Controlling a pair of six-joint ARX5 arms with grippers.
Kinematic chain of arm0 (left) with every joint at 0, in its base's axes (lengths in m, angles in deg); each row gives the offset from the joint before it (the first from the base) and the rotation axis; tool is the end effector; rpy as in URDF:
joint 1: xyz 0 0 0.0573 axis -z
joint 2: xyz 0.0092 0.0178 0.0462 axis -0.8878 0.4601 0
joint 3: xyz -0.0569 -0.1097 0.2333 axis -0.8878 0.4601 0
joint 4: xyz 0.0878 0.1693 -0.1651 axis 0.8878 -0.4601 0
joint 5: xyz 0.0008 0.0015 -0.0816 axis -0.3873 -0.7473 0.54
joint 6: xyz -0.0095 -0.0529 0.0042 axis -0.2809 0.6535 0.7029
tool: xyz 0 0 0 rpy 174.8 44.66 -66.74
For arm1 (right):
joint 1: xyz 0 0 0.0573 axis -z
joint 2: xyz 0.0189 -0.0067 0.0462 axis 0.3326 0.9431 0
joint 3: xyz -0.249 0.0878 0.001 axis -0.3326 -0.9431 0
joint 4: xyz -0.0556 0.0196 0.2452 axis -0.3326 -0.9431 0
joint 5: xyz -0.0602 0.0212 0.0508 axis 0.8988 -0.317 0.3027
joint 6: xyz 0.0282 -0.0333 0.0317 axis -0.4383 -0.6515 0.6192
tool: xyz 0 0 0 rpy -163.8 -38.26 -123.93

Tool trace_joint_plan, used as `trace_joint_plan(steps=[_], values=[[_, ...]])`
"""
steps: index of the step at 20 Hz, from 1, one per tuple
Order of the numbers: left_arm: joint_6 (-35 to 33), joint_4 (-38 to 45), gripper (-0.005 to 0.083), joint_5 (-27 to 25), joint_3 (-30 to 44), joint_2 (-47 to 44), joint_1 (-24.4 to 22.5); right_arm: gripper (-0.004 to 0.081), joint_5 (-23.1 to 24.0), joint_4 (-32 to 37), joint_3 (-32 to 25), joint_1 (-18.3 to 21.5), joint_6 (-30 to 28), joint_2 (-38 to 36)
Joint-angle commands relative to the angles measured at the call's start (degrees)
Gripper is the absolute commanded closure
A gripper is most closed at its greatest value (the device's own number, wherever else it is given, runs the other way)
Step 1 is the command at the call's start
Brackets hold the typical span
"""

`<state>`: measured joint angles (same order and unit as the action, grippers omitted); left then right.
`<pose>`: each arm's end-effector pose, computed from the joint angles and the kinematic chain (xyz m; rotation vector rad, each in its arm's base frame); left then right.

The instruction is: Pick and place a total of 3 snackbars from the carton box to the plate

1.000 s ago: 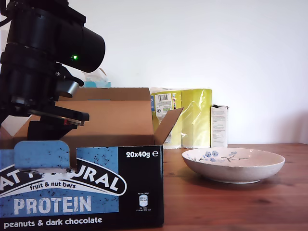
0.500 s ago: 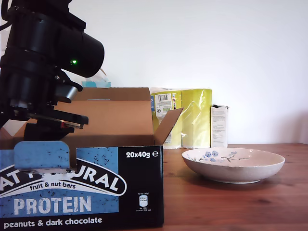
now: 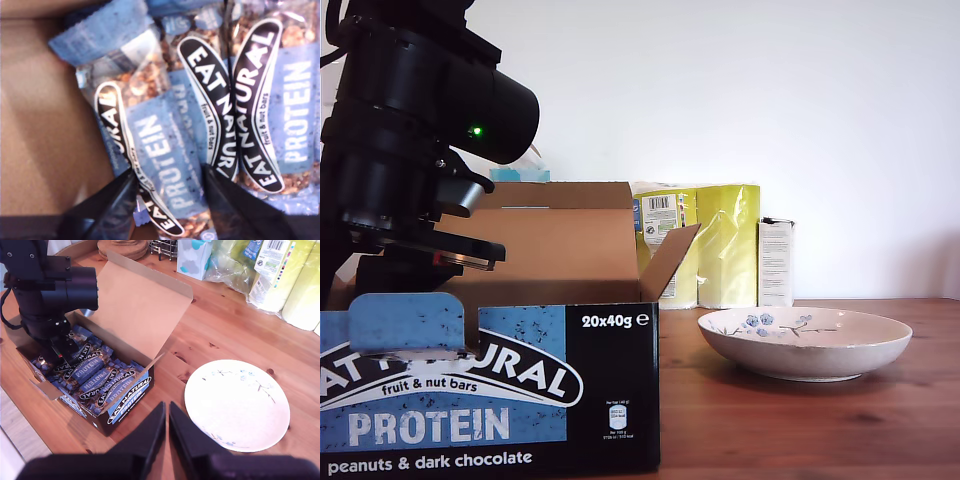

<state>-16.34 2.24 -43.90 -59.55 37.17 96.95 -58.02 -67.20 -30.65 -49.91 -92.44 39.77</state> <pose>0.2410 -0.1582 0.1887 0.2580 1.5840 0.1042 0.0948 0.0607 0.3627 -0.2478 0.4717 0.7055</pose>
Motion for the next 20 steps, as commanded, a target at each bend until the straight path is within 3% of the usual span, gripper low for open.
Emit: trace_joint_plan(steps=[1, 12, 17, 20], values=[[-1.18, -0.22, 0.0471, -0.04, 0.42, 1.99, -0.09, 0.0783, -0.15, 0.24, -0.79, -0.33, -0.15, -0.17], [-6.08, -4.11, 0.0471, -0.48, -9.79, 0.02, 2.1, 0.0783, 0.17, 0.22, -0.79, -0.26, -0.17, -0.17], [-8.57, -4.76, 0.0471, -0.44, -19.67, -1.51, 6.03, 0.0783, 4.76, 0.11, -0.79, -0.24, -0.37, -0.17], [-11.34, -0.22, 0.0471, -0.35, -26.56, -1.55, 8.7, 0.0783, 6.01, -0.9, -0.79, -0.2, -0.39, -0.2]])
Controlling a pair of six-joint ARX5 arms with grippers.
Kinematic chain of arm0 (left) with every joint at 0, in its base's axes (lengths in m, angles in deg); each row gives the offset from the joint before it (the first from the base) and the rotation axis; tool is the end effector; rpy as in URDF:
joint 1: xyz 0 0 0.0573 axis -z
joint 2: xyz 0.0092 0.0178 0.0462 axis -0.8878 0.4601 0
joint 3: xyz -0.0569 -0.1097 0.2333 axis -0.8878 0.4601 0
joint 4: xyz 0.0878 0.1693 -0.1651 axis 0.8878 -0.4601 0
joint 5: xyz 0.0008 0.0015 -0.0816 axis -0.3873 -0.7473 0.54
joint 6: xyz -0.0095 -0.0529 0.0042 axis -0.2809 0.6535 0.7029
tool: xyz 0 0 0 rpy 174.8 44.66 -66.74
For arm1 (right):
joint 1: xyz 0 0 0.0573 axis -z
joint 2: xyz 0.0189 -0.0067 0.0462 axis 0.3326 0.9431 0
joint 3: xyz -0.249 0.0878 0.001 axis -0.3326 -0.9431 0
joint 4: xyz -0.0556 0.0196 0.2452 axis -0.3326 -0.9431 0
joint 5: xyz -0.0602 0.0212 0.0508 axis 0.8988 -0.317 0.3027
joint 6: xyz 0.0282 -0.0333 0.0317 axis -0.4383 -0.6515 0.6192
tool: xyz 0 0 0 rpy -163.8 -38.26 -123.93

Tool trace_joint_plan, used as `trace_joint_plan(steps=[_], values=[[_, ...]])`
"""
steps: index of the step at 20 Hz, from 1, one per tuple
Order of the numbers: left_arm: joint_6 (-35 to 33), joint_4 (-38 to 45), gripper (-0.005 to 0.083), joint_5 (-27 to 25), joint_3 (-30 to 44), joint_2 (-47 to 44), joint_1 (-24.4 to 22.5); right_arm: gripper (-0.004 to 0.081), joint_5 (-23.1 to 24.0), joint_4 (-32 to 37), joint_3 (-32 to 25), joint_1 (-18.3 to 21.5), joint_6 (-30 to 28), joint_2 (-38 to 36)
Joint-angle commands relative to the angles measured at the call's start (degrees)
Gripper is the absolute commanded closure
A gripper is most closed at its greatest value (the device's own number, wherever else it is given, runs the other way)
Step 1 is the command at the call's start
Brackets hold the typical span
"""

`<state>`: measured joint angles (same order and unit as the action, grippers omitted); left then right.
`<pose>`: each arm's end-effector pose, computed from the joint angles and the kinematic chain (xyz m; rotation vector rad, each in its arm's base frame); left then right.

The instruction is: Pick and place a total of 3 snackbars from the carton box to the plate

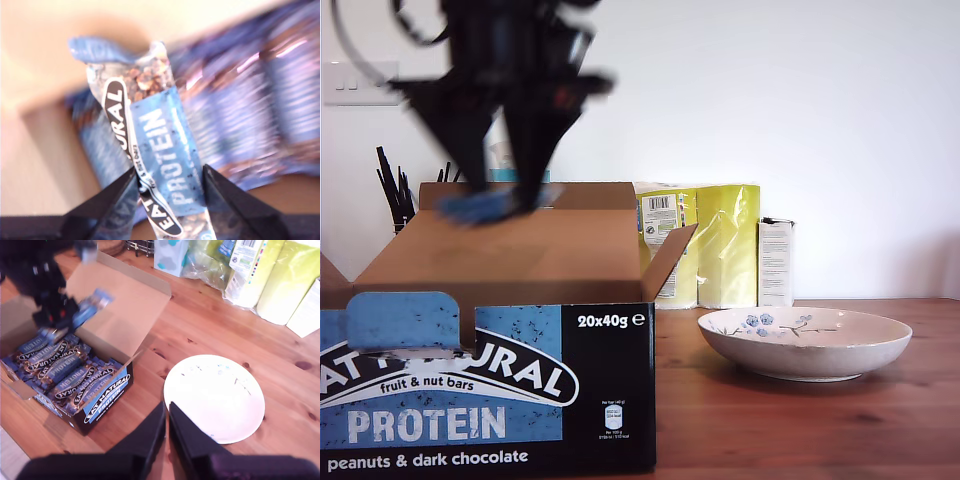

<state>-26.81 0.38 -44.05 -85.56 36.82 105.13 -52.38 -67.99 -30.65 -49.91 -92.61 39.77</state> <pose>0.2528 -0.2245 0.3065 0.2941 1.2087 -0.2750 0.0959 0.0580 0.3614 -0.2804 0.4839 0.6102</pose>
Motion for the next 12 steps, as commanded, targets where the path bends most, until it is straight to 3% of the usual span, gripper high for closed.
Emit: trace_joint_plan(steps=[1, 5, 12], values=[[-2.4, 5.51, 0.047, 0.52, -1.7, -1.2, 1.31, 0.0783, 0.66, -0.81, -0.79, -0.17, -0.22, -0.28], [-6.12, 23.52, 0.0471, 6.58, -2.36, -0.59, 3.63, 0.0783, 2.8, -2.12, -0.79, -0.09, 0.07, -2.45], [-8.83, 46.05, 0.0471, 9.01, -2.36, 4.11, 7.1, 0.0783, 5.03, -3.96, -0.77, -0.11, 1.66, -7.17]])
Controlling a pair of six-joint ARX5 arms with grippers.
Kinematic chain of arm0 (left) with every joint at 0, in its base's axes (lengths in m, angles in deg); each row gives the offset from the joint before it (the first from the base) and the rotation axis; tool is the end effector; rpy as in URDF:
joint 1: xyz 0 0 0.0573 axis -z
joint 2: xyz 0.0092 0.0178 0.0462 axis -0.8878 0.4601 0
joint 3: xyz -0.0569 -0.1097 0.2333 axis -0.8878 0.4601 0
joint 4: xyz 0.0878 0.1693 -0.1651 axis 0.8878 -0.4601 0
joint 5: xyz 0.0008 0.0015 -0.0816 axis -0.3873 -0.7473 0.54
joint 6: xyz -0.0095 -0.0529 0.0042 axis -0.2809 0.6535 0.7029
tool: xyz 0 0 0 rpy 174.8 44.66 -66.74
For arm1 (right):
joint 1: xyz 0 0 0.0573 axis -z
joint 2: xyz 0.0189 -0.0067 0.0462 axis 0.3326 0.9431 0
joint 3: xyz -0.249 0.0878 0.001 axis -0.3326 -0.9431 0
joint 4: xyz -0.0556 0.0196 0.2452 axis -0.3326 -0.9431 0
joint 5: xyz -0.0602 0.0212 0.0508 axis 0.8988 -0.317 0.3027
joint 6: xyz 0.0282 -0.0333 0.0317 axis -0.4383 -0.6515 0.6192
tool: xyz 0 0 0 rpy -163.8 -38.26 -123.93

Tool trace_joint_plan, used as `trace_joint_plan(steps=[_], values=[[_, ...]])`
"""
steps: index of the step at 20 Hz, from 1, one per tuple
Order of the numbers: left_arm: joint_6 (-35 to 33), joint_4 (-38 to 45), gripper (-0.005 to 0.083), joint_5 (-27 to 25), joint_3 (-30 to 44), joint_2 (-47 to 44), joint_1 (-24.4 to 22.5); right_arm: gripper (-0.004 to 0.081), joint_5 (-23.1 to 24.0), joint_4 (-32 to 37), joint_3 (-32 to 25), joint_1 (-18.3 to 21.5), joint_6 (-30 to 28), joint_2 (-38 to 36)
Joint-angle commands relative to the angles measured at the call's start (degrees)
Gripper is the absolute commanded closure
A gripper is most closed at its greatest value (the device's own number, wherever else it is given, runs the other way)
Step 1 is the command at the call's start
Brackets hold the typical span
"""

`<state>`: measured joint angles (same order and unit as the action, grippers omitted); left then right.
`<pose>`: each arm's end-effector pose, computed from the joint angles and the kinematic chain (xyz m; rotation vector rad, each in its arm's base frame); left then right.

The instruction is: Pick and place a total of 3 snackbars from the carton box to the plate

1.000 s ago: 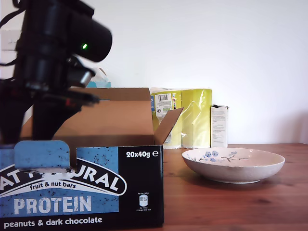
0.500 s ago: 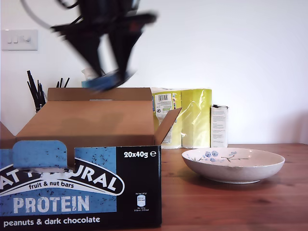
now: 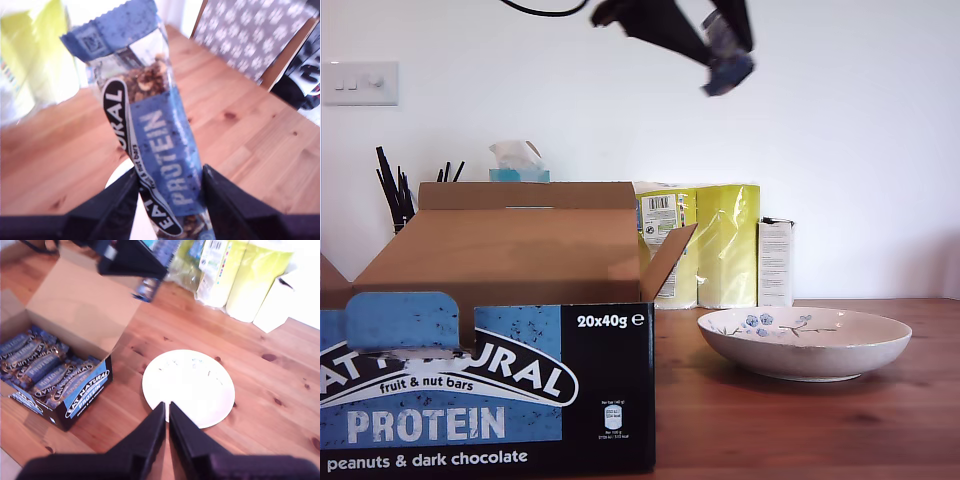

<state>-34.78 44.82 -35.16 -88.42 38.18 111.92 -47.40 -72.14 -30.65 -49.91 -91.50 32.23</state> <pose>0.2625 -0.3040 0.3595 0.0354 0.5225 -0.7647 0.0647 0.0368 0.3649 -0.2694 0.4298 0.5184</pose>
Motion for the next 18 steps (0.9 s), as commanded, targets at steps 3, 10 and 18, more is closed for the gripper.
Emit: trace_joint_plan(steps=[3, 10, 18], values=[[-2.25, 5.75, 0.0471, 0.52, 0.13, 6.34, 1.49, 0.0783, 0.02, 0.0, -0.77, -0.11, 0.74, -0.13], [-6.64, 2.75, 0.0471, 0.74, -10.38, 17.97, 3.45, 0.0783, 0.04, -1.55, -0.72, -0.11, 2.19, -0.15], [-8.5, -5.51, 0.0471, 0.98, -24.26, 32.54, 3.69, 0.0783, 0.07, -1.44, -0.72, -0.11, 2.1, -0.15]])
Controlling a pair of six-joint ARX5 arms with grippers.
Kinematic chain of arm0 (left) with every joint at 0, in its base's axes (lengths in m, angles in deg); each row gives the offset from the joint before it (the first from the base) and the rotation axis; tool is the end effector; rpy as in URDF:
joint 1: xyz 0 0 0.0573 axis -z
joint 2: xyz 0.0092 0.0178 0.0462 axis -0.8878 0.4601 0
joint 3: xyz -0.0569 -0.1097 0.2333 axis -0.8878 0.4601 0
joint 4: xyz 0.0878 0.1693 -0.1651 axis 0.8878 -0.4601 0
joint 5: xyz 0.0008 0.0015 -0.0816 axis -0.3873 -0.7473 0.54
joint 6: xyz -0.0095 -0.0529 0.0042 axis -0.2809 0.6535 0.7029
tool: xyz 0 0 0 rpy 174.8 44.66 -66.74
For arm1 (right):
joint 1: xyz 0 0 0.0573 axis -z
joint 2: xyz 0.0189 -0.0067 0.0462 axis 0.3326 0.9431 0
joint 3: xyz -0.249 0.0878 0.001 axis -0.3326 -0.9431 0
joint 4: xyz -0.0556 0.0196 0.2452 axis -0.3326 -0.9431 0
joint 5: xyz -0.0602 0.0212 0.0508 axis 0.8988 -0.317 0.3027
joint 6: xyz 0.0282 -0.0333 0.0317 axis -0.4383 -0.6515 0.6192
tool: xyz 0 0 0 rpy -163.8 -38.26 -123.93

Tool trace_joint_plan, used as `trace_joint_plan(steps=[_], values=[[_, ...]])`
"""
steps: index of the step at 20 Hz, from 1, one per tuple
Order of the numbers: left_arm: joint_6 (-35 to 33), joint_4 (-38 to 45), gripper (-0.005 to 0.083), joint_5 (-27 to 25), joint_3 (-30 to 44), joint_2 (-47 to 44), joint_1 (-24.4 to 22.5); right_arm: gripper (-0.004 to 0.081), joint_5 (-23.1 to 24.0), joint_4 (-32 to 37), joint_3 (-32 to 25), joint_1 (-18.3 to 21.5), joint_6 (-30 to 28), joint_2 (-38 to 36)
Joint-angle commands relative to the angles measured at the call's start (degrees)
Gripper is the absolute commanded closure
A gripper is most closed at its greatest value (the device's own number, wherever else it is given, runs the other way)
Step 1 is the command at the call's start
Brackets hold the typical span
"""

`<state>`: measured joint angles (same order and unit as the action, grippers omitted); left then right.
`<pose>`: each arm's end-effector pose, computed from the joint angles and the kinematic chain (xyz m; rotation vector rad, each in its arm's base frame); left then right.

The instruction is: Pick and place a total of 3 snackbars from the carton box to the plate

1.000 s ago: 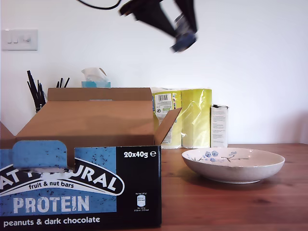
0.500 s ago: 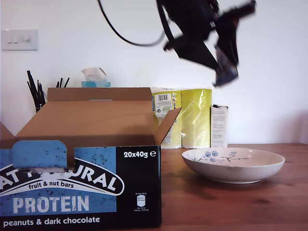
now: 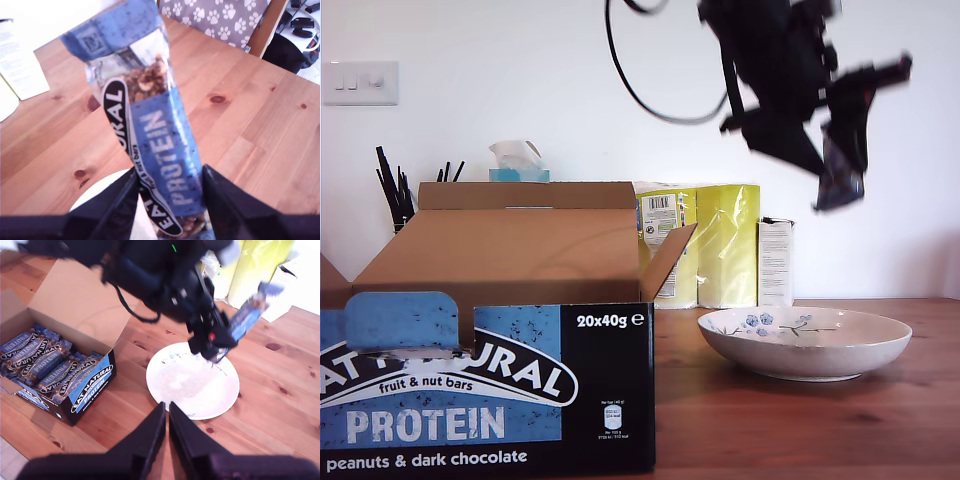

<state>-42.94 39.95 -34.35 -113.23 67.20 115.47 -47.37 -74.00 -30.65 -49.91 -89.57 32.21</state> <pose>0.3119 -0.4111 0.2727 0.2545 0.6115 -0.8575 0.0634 0.0360 0.3621 -0.2459 0.4694 0.5106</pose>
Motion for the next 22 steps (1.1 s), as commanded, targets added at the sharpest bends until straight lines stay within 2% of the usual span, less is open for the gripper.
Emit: trace_joint_plan(steps=[1, 11, 16, 19, 22], values=[[-0.35, -1.01, 0.0471, 0.24, 0.15, 4.7, 0.13, 0.0783, 0.02, 0.52, -0.72, -0.11, 0.13, -0.13], [1.07, -10.08, 0.0471, 2.84, -0.44, 7.96, 0.76, 0.0783, 0.04, 0.52, -0.72, -0.11, -0.02, -0.13], [1.18, -9.73, 0.0468, 3.69, -0.44, 7.98, 2.16, 0.0783, 0.02, 0.52, -0.72, -0.11, -0.07, -0.13], [1.16, -10.14, 0.0458, 2.54, -0.44, 7.98, 2.27, 0.0783, 0.0, 0.52, -0.72, -0.11, -0.04, -0.13], [-0.02, -10.51, 0.0412, -0.76, -0.44, 7.98, 2.27, 0.0783, 0.0, 0.52, -0.72, -0.11, -0.04, -0.13]])
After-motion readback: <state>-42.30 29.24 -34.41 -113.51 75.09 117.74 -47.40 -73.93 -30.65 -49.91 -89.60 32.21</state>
